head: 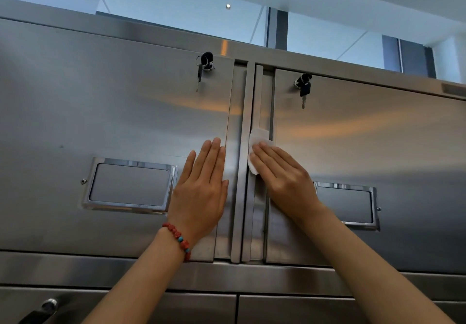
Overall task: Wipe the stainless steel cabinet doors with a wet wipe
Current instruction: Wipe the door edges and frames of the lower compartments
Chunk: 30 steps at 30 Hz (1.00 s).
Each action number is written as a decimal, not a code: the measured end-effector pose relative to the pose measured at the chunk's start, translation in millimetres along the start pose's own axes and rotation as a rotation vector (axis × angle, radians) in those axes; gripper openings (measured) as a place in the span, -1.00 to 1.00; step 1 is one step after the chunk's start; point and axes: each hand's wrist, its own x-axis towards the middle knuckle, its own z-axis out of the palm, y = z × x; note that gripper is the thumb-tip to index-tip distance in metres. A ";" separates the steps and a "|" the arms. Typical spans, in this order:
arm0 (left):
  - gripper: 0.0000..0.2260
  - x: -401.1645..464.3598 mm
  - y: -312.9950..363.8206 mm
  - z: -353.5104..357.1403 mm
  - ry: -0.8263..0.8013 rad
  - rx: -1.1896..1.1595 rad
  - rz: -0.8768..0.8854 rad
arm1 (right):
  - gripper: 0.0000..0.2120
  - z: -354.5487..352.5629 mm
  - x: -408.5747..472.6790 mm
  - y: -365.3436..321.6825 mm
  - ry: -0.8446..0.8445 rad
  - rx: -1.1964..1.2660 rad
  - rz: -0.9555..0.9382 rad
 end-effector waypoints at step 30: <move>-0.52 -0.2 0.6 -0.3 0.006 -0.025 -0.013 | -0.63 0.1 4.3 -14.1 -0.027 0.088 0.180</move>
